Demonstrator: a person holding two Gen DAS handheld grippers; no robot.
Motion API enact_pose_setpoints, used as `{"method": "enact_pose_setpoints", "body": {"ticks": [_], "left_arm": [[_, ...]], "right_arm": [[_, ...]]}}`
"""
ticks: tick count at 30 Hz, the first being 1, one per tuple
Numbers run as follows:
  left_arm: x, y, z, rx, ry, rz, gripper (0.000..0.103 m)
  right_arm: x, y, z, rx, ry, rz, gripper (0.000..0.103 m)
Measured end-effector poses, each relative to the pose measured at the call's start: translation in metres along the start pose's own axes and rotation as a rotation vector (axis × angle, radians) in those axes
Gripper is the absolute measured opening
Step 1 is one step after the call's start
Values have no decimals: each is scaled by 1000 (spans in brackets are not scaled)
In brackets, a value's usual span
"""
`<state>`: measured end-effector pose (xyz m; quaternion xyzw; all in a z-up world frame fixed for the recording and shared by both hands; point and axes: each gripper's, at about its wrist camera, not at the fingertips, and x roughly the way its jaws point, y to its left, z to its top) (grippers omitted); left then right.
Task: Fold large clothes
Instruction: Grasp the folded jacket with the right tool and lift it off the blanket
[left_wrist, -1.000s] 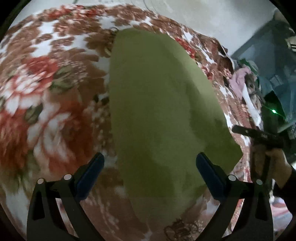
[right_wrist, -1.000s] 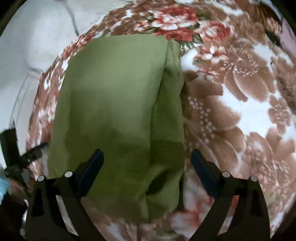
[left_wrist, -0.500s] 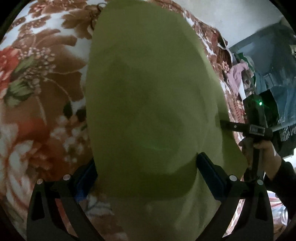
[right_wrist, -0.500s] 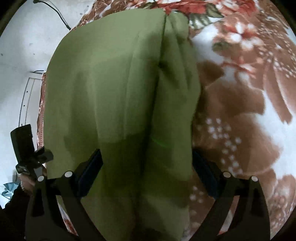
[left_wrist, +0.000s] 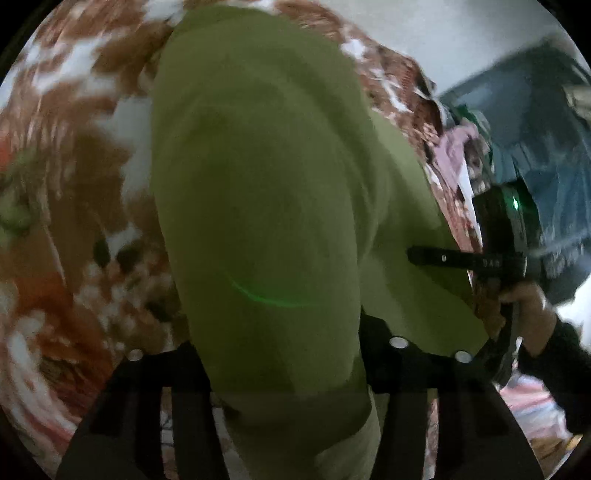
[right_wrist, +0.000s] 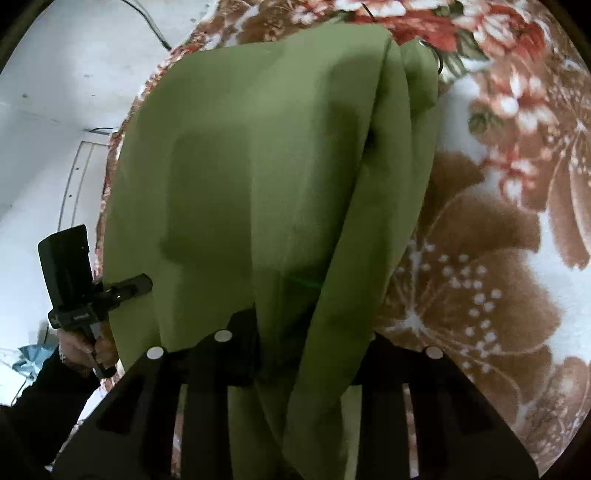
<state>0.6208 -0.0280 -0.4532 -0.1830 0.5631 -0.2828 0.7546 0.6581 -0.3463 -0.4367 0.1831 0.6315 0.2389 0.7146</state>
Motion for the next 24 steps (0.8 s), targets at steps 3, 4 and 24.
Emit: {"method": "enact_pose_setpoints", "body": {"ticks": [3,4,24], "left_arm": [[19,18,-5,-64,5,-16,61],[19,16,-4,-65,-3,-16,56],[-109,-219,27,309,-27,-176,25]], "right_arm": [[21,-16,4,66,16,66,46],[19,-15,5,77,11,61,41],[-212,37,-108,99,-315,155,14]]}}
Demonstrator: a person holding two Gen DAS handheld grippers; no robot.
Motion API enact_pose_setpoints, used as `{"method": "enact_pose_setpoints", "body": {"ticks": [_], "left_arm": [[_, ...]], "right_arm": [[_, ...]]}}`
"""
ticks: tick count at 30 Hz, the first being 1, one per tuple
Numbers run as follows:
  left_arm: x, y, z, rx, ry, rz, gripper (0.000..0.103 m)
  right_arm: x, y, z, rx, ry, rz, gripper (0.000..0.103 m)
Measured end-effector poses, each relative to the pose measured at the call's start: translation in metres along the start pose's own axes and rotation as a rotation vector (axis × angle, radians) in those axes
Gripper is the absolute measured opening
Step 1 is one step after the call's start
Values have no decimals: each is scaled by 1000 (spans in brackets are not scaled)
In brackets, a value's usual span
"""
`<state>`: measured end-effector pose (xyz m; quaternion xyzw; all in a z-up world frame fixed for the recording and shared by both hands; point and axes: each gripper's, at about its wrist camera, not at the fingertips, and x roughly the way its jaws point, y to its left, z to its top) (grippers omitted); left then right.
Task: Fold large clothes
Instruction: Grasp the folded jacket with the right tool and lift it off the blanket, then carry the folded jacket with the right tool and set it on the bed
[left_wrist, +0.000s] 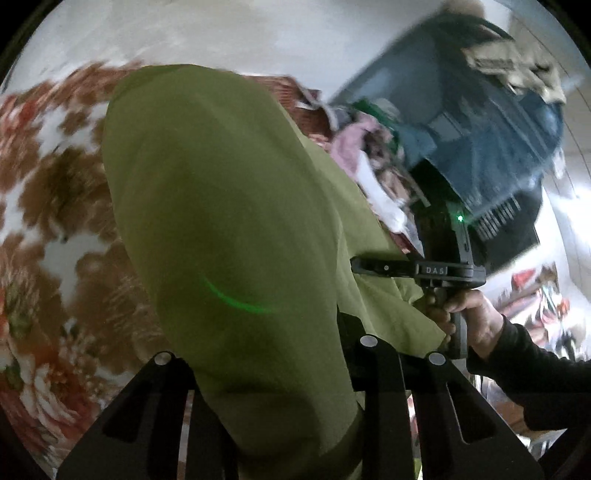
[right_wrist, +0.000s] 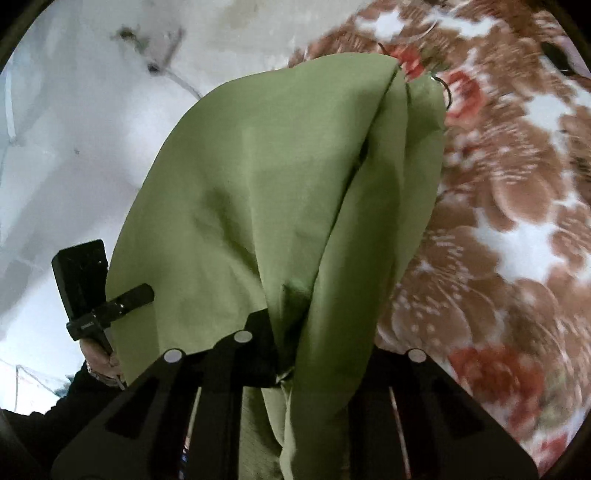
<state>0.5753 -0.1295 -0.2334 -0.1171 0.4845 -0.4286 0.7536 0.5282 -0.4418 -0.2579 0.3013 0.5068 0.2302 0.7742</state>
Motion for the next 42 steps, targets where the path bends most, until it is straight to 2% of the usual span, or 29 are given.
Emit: {"method": "enact_pose_setpoints", "body": {"ticks": [3,6,9,12,13,14,17,20,22,25,28,29,30,32,34,35,36,38,40,42], "left_arm": [[26,-58,18,74,60,-45,25],[61,-112,28,154,120,-106,25],[130,-190,34,258,190,-198,25],[187,-247,29,309,249,-287,25],[217,-276,27,331,279,-335,25],[228,-292,21,344,296,-361,25],[299,-354,13,396,367,-447,25],[357,-395,4,433,421,-504,25],[394,-414,-5,462,458,-530,25],[432,-415,-20,489,502,-530,25],[479,-395,-43,503,563,-499,26],[494,-383,-53,522,581,-467,26],[500,-379,-56,523,583,-460,27],[501,-362,-61,483,560,-493,30],[501,-358,-62,475,547,-485,38],[501,-356,-63,466,546,-464,48],[504,-361,-59,457,545,-448,60],[501,-358,-61,447,535,-391,75],[491,-365,-59,471,522,-350,83],[477,-369,-56,499,503,-308,87]], "right_arm": [[-76,-17,-27,56,-76,-43,14],[-155,-50,-60,141,-174,-84,14],[-233,-94,-98,248,-273,-139,14],[-317,-135,-144,320,-356,-202,14],[-336,-145,-154,336,-375,-217,14],[-366,-162,-172,366,-403,-239,14],[-423,-199,-203,417,-446,-319,14],[-466,-240,-230,481,-494,-362,14],[-477,-264,-240,506,-513,-371,14],[-471,-312,-258,535,-533,-367,14],[-441,-364,-278,558,-529,-345,14],[-431,-379,-283,550,-522,-345,14],[-425,-388,-287,530,-526,-334,15],[-422,-391,-292,489,-544,-316,17],[-422,-384,-300,461,-545,-310,24],[-424,-385,-306,446,-534,-319,26],[-425,-384,-310,433,-527,-336,36],[-431,-372,-322,406,-515,-391,49],[-435,-362,-336,405,-509,-420,49],[-437,-360,-346,423,-503,-453,49]]}}
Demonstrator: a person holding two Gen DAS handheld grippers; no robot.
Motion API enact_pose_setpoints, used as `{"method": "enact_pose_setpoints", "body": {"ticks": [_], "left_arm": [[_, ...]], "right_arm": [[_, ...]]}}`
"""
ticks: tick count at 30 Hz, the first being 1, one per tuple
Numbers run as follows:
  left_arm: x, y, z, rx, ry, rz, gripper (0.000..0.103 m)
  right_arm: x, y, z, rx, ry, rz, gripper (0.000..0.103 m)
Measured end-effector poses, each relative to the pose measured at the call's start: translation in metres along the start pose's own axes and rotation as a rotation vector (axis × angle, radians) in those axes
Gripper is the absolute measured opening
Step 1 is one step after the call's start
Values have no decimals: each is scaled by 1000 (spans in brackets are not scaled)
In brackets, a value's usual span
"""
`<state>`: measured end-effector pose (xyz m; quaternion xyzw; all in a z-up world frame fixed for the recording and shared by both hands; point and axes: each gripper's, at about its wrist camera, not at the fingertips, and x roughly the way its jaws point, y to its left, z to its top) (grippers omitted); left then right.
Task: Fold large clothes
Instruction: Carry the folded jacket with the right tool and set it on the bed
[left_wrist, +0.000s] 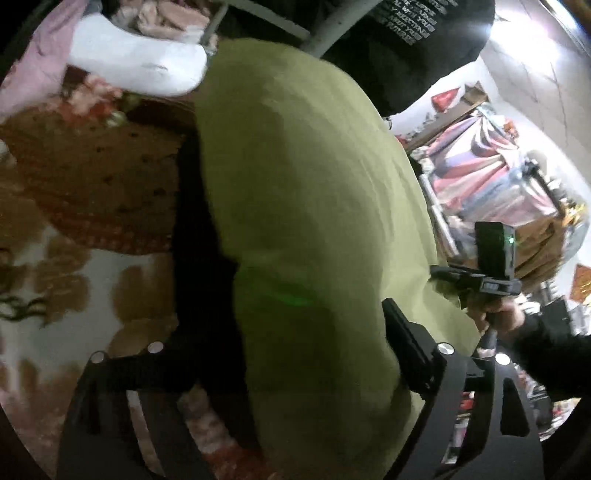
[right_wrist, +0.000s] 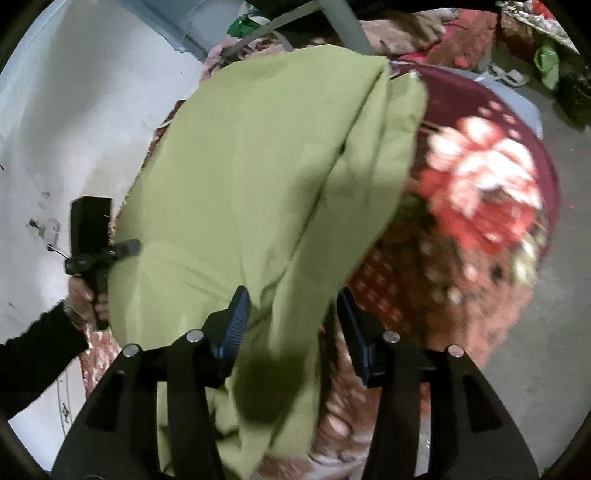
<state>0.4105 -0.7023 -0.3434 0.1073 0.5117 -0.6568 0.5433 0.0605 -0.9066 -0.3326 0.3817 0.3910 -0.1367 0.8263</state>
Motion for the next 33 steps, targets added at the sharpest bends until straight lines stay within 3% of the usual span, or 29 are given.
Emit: {"method": "enact_pose_setpoints", "body": {"ticks": [3,6,8,9,10,14,18,22,25,29,32,33], "left_arm": [[-32,-18,2,62,-25,183,91],[-59,-51,11,135,-79,323,91],[-72,-74,11,177,-137,386,95],[-75,-89,10,195,-169,410,97],[-71,-103,7,210,-192,438,97],[-33,-155,-14,323,-238,548,97],[11,-151,-34,312,-177,559,97],[24,-128,-48,271,-200,571,97],[25,-109,-47,234,-213,557,97],[31,-104,-51,251,-198,553,98],[30,-108,-52,277,-181,573,98],[28,-111,-53,277,-172,586,98]], "right_arm": [[-14,0,1,19,15,-92,49],[-44,17,18,-2,-58,-151,50],[-51,44,42,-53,-90,-186,63],[-47,59,55,-81,-98,-215,80],[-40,70,65,-106,-104,-231,87],[11,112,113,-167,-133,-312,91],[67,124,150,-209,-130,-398,91],[125,114,171,-284,-65,-459,91],[141,91,176,-295,-50,-499,91],[134,62,173,-297,-54,-532,91],[107,48,161,-286,-85,-617,90],[93,49,155,-263,-103,-609,89]]}}
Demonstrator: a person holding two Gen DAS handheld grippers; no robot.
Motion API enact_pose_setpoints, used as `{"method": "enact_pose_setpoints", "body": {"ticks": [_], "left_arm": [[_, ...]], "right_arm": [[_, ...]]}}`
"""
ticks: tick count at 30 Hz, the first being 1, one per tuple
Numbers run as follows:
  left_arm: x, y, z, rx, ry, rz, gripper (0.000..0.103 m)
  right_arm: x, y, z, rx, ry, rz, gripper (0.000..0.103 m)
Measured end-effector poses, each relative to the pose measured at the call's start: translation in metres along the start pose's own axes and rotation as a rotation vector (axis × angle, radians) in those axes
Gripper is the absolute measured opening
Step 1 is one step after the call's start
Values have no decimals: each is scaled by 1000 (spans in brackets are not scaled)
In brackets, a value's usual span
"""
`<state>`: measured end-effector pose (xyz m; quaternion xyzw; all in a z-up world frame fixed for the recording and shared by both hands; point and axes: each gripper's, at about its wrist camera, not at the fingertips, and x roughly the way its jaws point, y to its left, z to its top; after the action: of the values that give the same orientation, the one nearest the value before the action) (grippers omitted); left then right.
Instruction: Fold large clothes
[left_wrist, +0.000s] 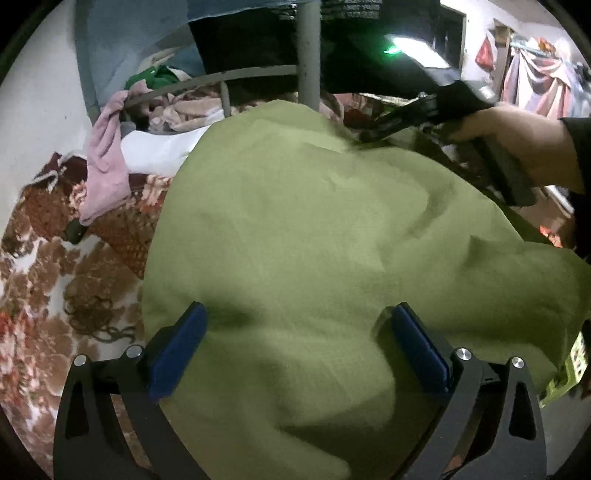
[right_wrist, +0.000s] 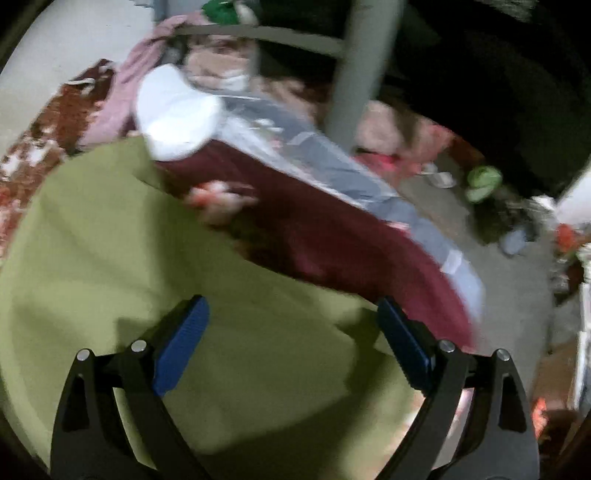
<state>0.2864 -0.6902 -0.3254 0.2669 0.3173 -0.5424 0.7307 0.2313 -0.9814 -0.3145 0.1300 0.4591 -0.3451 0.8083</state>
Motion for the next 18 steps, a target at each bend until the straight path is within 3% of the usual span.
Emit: {"method": "enact_pose_setpoints", "body": {"ticks": [3,8,14,18], "left_arm": [[-11,-2,5,-6,44,21,98],[-69,0,11,-122,-25,57,98],[-171,-17,19,-210,-119,83,98],[-239,-48,19,-199,-142,97,98]], "right_arm": [[-48,-8,-28,112,-47,58,90],[-143,4,-83,201,-105,159,91],[-272,24,-128,156,-188,153,98],[-349,39,-152,95,-210,145,98]]}}
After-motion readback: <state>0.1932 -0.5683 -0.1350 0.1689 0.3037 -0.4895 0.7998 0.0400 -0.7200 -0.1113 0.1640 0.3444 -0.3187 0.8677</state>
